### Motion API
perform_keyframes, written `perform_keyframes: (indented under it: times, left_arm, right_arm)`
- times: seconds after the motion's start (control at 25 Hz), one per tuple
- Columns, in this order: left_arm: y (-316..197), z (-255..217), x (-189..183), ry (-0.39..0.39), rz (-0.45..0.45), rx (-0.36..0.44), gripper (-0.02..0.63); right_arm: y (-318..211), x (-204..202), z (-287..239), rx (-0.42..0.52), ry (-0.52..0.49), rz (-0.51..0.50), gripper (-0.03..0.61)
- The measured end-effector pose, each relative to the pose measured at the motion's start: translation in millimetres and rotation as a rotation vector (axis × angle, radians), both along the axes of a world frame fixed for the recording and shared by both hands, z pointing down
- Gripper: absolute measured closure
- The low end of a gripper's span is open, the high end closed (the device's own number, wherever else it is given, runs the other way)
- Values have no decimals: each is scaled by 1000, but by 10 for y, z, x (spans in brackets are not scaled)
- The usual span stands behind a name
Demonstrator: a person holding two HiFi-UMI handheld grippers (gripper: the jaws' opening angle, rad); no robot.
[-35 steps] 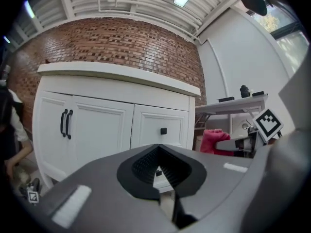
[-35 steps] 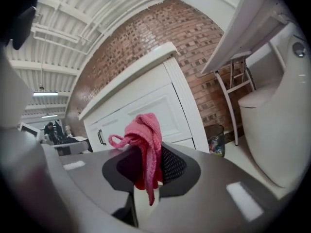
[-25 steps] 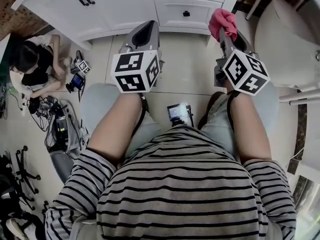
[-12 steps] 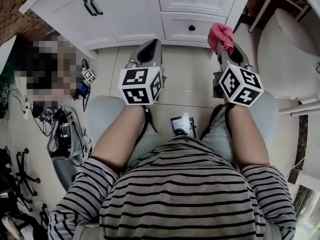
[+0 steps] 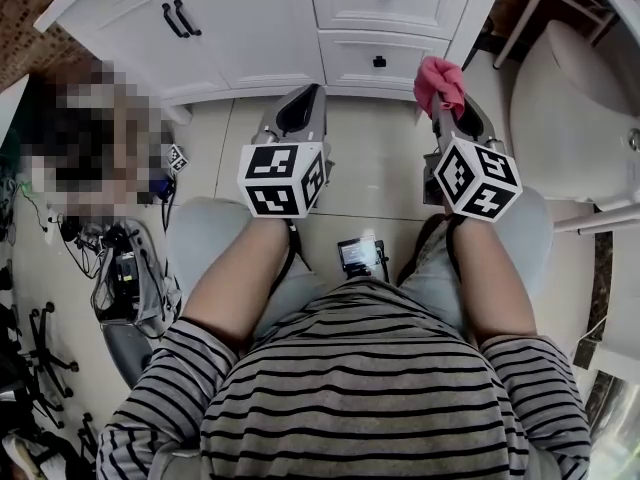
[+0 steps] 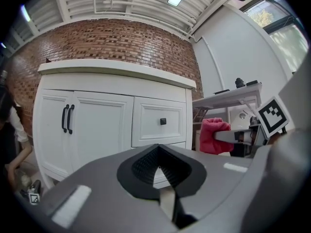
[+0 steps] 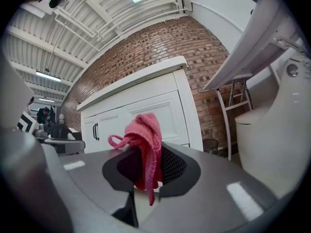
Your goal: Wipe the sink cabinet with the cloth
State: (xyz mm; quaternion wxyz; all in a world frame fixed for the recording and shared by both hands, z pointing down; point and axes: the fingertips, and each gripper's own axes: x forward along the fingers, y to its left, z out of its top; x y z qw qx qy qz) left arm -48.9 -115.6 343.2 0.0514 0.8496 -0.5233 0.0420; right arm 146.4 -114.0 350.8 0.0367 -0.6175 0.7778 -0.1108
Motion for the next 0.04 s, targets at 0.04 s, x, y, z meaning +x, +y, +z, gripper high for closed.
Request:
perform_keyframes:
  times: [0.04]
  left_arm:
    - [-2, -7, 5, 1, 0, 0, 614]
  right_arm:
    - [7, 12, 1, -1, 1, 2, 505]
